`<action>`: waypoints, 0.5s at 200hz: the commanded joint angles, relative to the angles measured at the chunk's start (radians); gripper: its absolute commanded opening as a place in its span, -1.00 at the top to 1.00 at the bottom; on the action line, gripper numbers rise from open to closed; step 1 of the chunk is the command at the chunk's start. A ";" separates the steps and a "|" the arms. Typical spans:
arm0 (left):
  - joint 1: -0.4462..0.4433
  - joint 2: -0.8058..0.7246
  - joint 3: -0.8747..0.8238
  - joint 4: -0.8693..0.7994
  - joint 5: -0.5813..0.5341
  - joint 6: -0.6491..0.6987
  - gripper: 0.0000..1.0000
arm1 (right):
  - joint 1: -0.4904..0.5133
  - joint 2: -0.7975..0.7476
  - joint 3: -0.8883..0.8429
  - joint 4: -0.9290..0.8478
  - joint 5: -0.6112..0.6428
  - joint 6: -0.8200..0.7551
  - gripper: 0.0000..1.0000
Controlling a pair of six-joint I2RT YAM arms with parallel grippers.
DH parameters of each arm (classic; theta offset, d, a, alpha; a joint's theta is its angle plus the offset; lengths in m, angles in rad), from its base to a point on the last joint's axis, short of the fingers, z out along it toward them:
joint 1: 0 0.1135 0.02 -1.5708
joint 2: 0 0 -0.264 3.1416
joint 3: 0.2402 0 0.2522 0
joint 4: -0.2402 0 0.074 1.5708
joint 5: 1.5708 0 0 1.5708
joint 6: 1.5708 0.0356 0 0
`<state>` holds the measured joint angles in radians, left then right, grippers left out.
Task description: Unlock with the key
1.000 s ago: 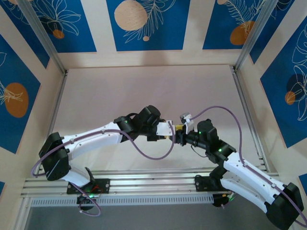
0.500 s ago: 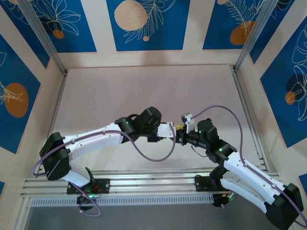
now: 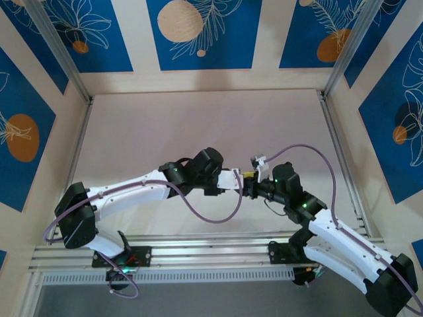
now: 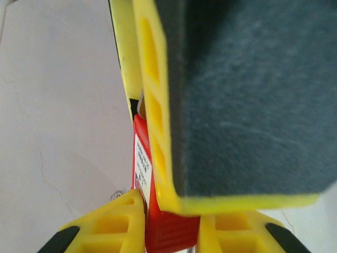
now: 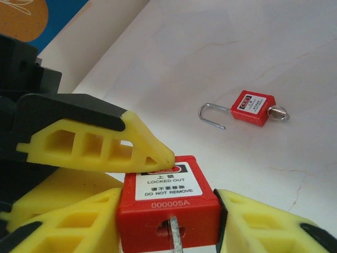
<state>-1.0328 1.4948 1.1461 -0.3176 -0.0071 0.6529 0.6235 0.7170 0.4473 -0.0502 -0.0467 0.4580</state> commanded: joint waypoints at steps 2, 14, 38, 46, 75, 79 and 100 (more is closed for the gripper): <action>0.008 0.021 -0.015 0.012 -0.088 -0.002 0.84 | -0.009 -0.047 0.054 0.022 -0.065 0.022 -0.05; 0.009 0.022 -0.019 0.022 -0.099 -0.002 0.84 | -0.022 -0.061 0.051 0.014 -0.066 0.038 -0.11; 0.010 0.026 -0.019 0.032 -0.108 0.002 0.83 | -0.054 -0.085 0.041 -0.003 -0.074 0.069 -0.19; 0.010 0.028 -0.022 0.035 -0.112 0.002 0.84 | -0.067 -0.085 0.038 -0.005 -0.080 0.078 -0.19; 0.010 0.030 -0.023 0.051 -0.122 0.000 0.84 | -0.100 -0.094 0.032 -0.022 -0.085 0.108 -0.22; 0.010 0.031 -0.023 0.053 -0.125 0.001 0.84 | -0.106 -0.099 0.032 -0.029 -0.080 0.115 -0.23; 0.010 0.030 -0.042 0.087 -0.167 0.010 0.83 | -0.158 -0.112 0.051 -0.102 -0.030 0.199 -0.28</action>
<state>-1.0298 1.5089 1.1305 -0.2687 -0.1081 0.6537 0.5060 0.6350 0.4526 -0.1066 -0.0818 0.5652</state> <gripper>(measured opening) 0.191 0.633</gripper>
